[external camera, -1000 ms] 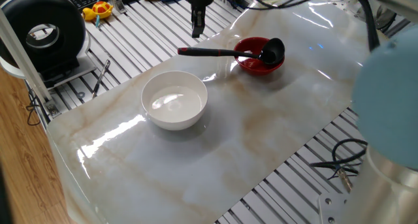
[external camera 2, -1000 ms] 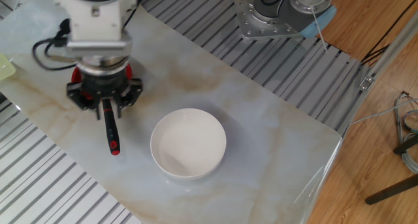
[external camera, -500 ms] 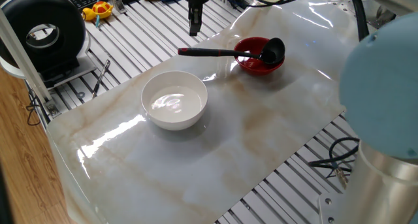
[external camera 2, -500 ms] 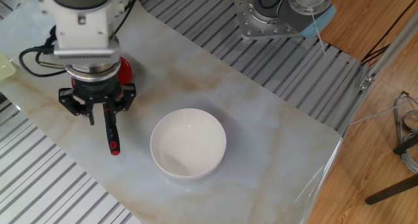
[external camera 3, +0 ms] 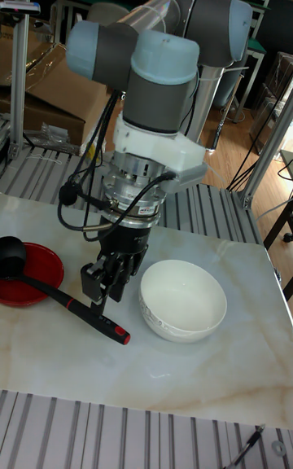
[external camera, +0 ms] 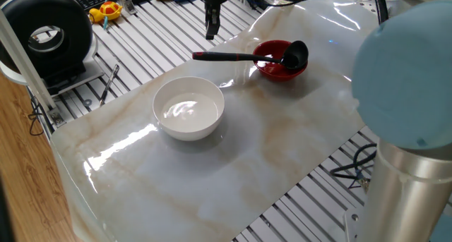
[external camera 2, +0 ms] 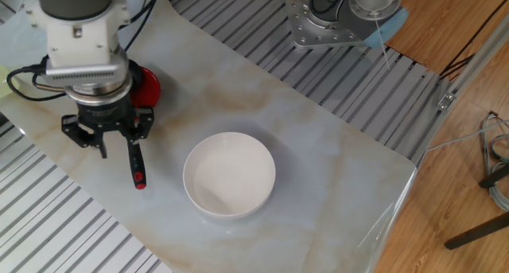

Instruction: Scoop water with a large spoon from one bowl to another

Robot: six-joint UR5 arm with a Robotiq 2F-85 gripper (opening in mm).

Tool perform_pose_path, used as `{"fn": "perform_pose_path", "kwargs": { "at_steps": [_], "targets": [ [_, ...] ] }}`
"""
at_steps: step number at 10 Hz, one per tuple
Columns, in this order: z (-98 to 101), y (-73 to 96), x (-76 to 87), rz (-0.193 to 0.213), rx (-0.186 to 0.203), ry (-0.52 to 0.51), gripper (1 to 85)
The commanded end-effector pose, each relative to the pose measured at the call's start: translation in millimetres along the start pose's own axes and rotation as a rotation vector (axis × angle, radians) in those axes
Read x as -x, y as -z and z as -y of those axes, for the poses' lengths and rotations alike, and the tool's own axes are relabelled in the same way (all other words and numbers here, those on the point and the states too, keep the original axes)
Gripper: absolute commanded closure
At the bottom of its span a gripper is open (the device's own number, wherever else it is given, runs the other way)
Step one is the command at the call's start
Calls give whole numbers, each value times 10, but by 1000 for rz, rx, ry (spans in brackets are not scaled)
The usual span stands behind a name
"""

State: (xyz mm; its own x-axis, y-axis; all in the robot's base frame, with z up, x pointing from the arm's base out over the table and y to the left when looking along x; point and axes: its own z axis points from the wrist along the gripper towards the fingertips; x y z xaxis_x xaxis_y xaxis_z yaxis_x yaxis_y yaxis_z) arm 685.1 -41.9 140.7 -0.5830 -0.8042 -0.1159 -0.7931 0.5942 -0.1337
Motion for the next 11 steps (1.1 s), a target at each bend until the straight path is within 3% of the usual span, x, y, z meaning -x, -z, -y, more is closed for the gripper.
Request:
{"fn": "perform_pose_path", "kwargs": {
  "at_steps": [1,3,6,9,11],
  "targets": [
    [9,-67,29,48,24,-6,343],
    [-37,-63,73,64,42,-13,293],
    [-111,-108,-53,59,47,-11,283],
    [-107,-181,-313,30,17,-6,287],
    [-101,-204,-300,46,12,-17,287]
  ]
}}
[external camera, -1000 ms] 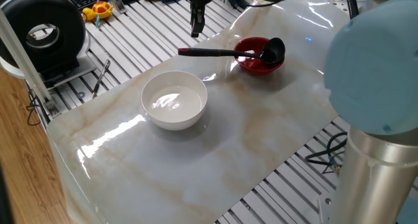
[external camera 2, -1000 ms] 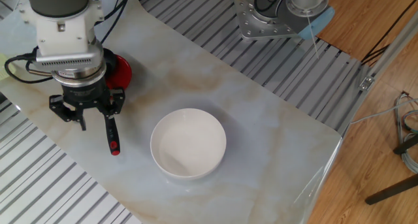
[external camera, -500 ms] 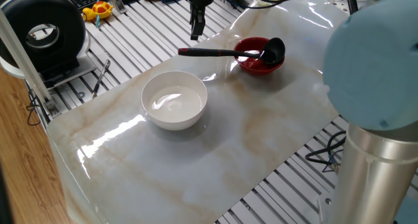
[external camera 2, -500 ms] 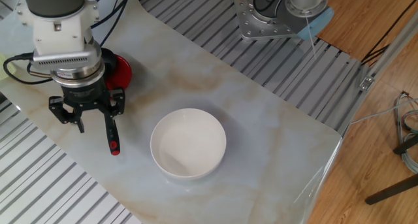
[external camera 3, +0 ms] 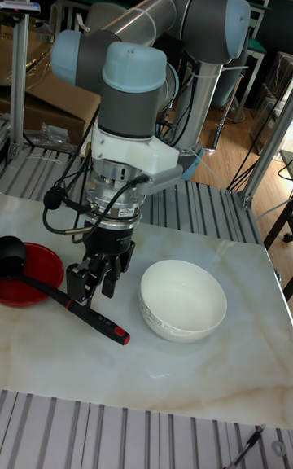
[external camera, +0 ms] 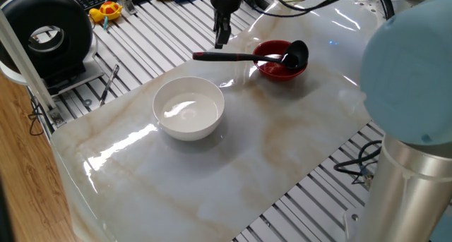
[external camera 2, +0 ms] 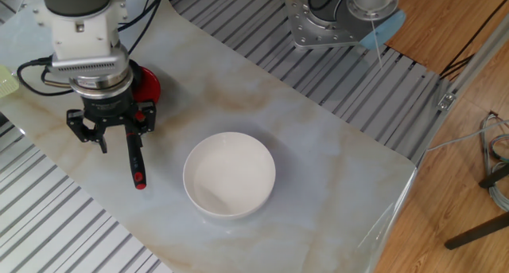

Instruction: Scoop water with a large spoon from one bowl to another

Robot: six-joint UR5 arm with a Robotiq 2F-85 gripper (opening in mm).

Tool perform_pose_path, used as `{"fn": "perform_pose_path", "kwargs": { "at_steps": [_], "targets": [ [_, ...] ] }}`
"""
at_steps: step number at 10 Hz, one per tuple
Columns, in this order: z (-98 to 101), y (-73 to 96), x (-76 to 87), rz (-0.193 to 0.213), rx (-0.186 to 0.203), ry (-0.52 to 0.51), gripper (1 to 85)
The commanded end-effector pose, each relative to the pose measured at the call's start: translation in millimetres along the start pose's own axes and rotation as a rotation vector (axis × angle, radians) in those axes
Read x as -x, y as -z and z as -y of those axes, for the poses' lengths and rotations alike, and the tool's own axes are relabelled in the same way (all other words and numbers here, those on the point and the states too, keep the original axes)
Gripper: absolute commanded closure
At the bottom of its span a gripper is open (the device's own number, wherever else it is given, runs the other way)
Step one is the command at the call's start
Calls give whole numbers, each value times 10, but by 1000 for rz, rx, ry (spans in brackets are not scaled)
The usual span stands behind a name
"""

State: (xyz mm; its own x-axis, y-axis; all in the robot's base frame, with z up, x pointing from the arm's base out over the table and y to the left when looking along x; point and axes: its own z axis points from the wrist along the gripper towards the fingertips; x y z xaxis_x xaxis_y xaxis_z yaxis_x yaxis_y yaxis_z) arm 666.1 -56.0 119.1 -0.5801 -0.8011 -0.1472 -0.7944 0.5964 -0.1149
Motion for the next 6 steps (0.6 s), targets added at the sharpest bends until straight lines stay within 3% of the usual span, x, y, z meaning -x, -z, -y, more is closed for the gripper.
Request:
{"fn": "perform_pose_path", "kwargs": {
  "at_steps": [1,4,6],
  "targets": [
    [8,-25,-22,26,-12,-24,287],
    [-80,-18,32,39,23,-31,280],
    [-109,-78,-64,25,12,-23,270]
  ]
}}
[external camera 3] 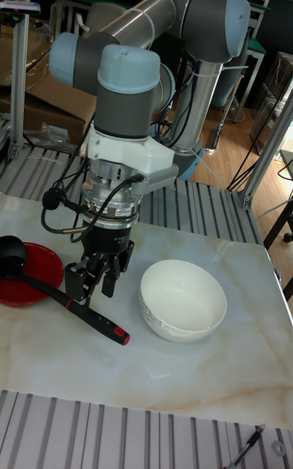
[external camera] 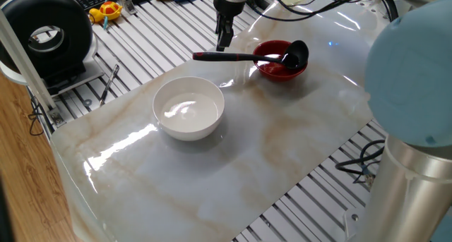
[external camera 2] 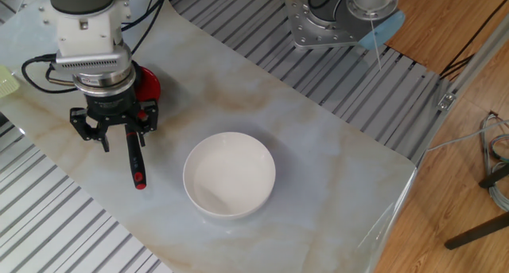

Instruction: Scoop water with a large spoon from one bowl to another

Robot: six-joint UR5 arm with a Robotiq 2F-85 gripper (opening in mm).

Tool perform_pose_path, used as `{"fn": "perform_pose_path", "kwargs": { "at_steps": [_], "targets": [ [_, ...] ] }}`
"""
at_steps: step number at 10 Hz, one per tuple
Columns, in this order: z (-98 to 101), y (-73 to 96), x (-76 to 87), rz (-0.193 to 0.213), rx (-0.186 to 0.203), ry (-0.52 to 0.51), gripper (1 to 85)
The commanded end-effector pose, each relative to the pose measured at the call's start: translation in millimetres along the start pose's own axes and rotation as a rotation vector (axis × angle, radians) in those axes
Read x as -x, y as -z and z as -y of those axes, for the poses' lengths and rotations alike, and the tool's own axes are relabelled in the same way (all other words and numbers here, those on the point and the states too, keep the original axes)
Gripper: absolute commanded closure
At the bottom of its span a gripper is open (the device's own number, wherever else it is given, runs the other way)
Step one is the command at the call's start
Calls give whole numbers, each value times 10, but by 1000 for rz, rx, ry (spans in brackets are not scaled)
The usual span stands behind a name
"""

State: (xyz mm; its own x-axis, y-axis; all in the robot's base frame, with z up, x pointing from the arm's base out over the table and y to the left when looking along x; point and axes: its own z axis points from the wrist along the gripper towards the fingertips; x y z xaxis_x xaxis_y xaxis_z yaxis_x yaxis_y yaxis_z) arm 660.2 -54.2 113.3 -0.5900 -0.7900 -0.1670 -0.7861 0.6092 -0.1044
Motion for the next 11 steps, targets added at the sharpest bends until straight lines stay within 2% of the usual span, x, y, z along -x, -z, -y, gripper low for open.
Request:
{"fn": "perform_pose_path", "kwargs": {
  "at_steps": [1,4,7,10,11],
  "targets": [
    [-60,-70,-103,-1,-4,-3,270],
    [-36,-150,-181,-26,-36,2,267],
    [-58,-155,-183,-27,-27,-2,270],
    [-46,-288,-253,-44,-29,-7,270],
    [-71,-272,-260,-37,-24,-11,270]
  ]
}}
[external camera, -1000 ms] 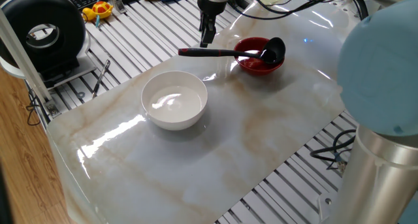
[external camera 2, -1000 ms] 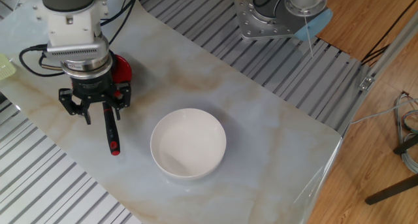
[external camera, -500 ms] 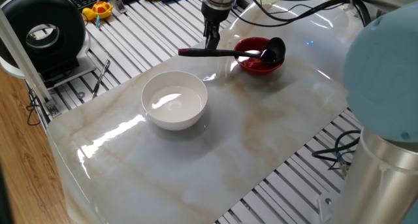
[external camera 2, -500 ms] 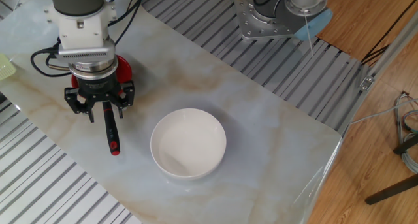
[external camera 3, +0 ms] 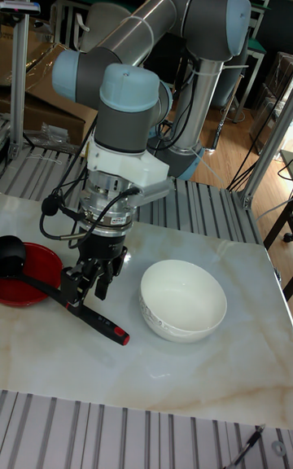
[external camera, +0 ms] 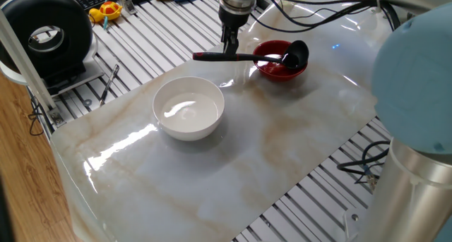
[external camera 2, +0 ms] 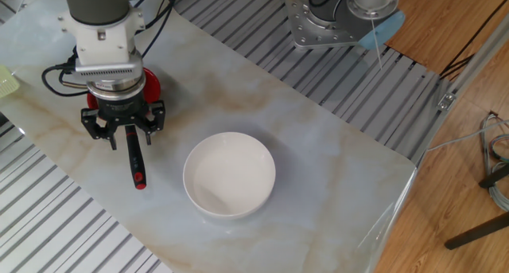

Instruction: Scoop water with a large spoon from one bowl to another

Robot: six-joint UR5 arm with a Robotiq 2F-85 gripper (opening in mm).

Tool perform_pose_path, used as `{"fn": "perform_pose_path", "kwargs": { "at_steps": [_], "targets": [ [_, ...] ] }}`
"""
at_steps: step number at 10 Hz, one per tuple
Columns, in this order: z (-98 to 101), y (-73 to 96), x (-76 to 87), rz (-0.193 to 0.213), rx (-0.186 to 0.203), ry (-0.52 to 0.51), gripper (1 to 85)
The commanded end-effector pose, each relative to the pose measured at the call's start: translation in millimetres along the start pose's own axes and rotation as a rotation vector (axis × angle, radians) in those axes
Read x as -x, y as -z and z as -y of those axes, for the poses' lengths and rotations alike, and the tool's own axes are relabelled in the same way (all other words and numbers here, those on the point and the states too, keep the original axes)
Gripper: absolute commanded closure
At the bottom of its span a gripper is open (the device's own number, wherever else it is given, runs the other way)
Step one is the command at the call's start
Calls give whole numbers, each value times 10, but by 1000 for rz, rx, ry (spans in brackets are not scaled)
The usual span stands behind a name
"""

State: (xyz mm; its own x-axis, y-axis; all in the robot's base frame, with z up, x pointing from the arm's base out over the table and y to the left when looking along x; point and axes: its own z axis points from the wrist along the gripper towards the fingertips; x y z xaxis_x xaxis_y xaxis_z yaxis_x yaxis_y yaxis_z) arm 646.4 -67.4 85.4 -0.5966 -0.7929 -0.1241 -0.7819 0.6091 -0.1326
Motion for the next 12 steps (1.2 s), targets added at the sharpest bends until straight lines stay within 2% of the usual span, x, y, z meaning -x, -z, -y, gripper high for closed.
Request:
{"fn": "perform_pose_path", "kwargs": {
  "at_steps": [1,3,10,12],
  "targets": [
    [-31,-16,-24,9,11,-21,270],
    [-11,-16,-43,2,4,-19,270],
    [46,-224,59,32,-10,-34,260],
    [66,-242,43,26,-17,-28,263]
  ]
}}
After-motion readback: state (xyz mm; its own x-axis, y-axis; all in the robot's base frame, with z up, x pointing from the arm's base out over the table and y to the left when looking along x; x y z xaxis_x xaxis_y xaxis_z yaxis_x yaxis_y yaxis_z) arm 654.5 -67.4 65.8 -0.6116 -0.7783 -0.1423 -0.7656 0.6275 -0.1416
